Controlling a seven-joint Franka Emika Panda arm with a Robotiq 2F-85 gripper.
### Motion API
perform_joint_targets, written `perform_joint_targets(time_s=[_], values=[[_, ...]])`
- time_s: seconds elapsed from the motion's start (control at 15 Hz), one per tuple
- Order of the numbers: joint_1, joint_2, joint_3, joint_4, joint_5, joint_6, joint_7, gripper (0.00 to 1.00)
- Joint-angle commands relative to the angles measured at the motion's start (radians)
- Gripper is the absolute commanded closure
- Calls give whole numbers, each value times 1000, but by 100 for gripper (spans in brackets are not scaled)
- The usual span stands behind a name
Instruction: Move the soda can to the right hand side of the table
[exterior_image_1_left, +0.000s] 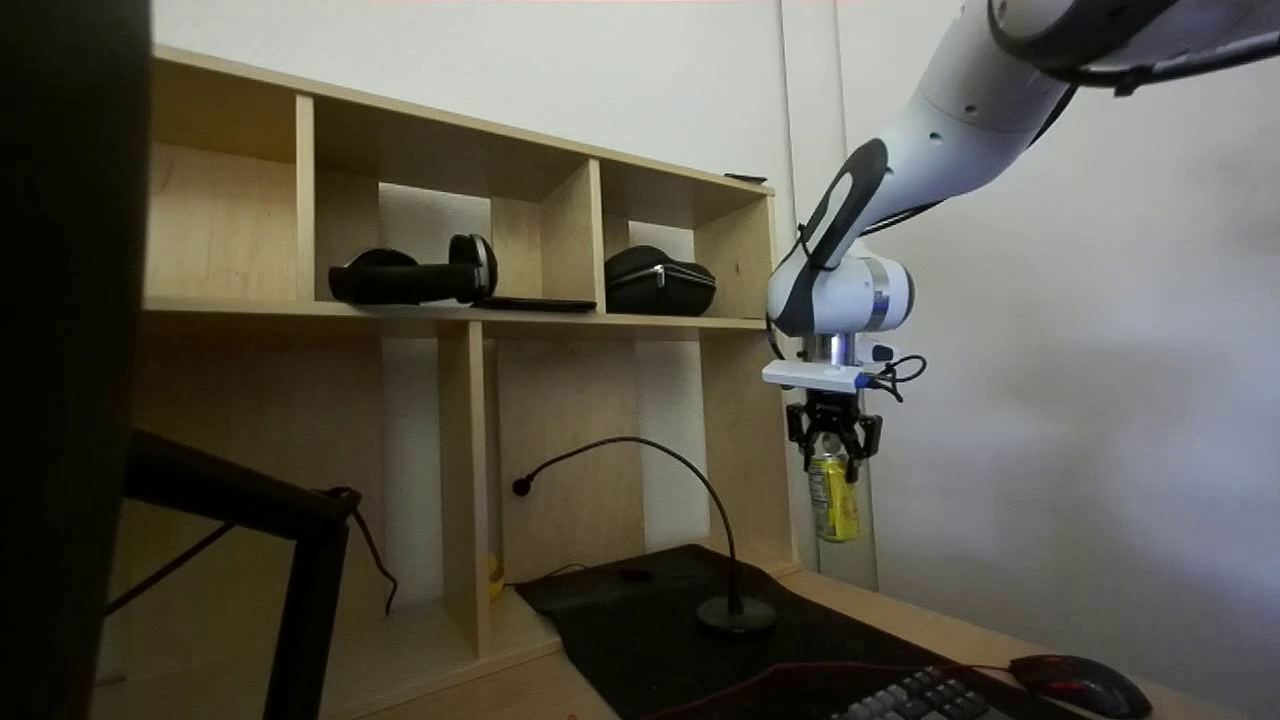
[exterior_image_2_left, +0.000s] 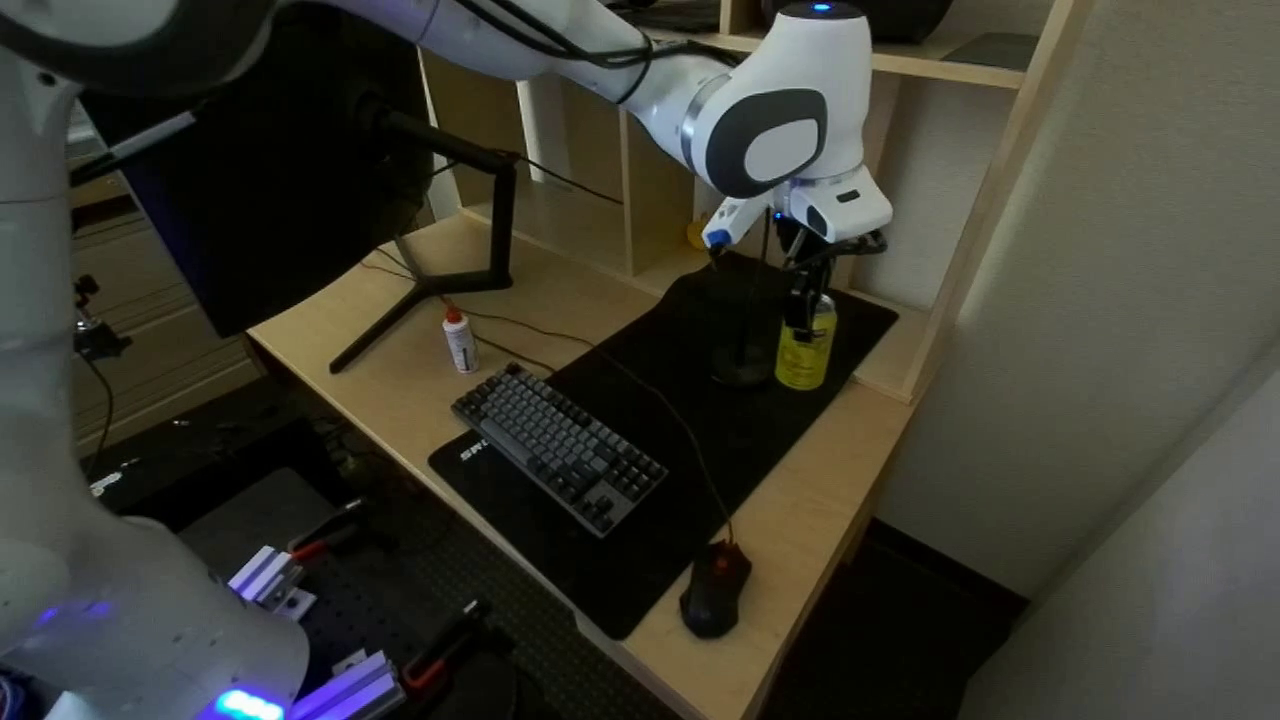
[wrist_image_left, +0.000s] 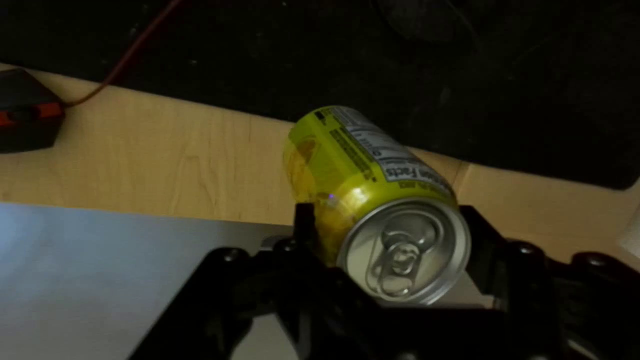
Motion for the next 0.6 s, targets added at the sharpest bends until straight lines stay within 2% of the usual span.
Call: perform_joint_targets(time_s=[0.0,0.13,0.2,0.53], values=[[-10,33,3,46,7,-4,12,30],[-16,65,4,92,14,-5,24,30],[-7,103,-5,119,5,-6,60,55],[-56,306,3,300,83,48,242,55]])
